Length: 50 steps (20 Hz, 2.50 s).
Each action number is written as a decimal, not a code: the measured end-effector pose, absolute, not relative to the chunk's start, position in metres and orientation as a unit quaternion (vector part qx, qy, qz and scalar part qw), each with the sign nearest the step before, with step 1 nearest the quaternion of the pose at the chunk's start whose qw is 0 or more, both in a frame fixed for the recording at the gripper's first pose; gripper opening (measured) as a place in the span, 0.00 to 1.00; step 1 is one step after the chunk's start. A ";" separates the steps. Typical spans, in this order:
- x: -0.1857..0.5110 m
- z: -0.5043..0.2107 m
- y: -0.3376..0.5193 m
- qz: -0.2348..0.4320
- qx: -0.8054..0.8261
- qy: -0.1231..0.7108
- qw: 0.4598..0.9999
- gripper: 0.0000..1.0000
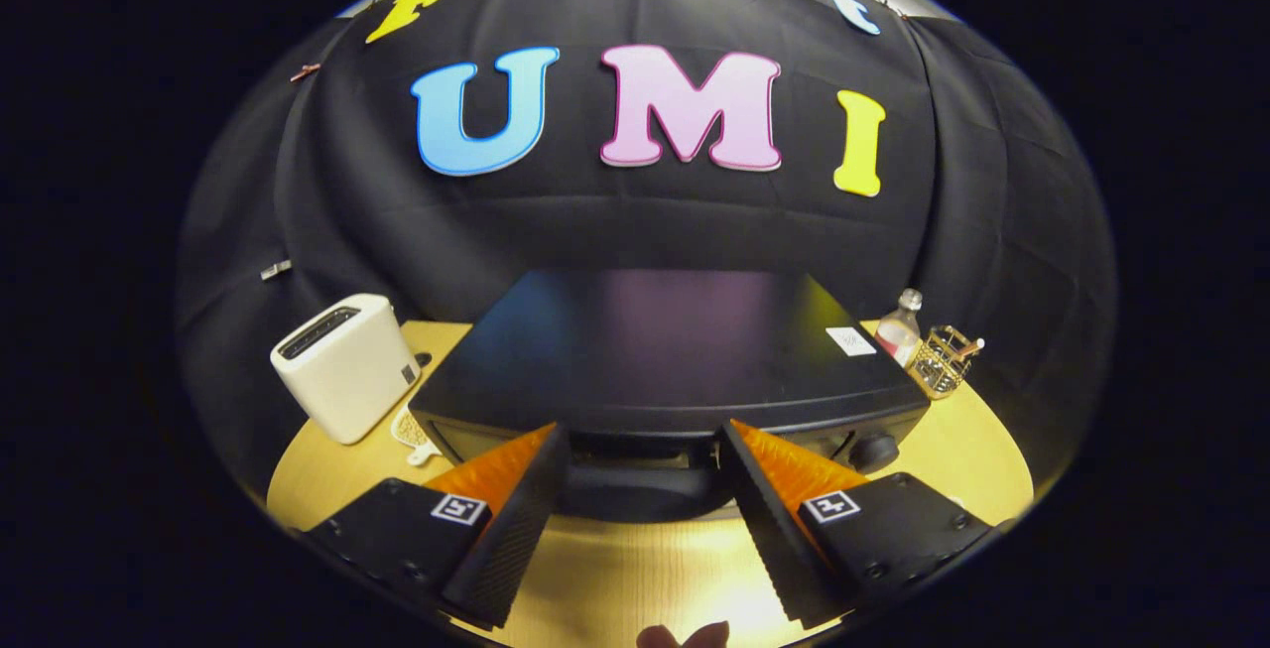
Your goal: Open the toaster oven, put the food inside, and close the toaster oven door.
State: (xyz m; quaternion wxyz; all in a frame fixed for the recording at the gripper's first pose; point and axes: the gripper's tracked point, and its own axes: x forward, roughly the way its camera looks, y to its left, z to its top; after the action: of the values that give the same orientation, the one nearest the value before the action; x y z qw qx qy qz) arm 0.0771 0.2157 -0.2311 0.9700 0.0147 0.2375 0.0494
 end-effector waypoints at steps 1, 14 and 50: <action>0.077 -0.229 0.216 0.047 0.028 0.231 0.971 1.00; -0.024 -0.272 0.210 0.054 0.009 0.284 0.957 1.00; -0.059 -0.369 -0.134 0.112 0.068 0.605 0.785 0.93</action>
State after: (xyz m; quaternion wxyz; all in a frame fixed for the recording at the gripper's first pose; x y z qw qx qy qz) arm -0.0592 -0.1340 -0.3695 0.7852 0.0681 0.6053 0.1115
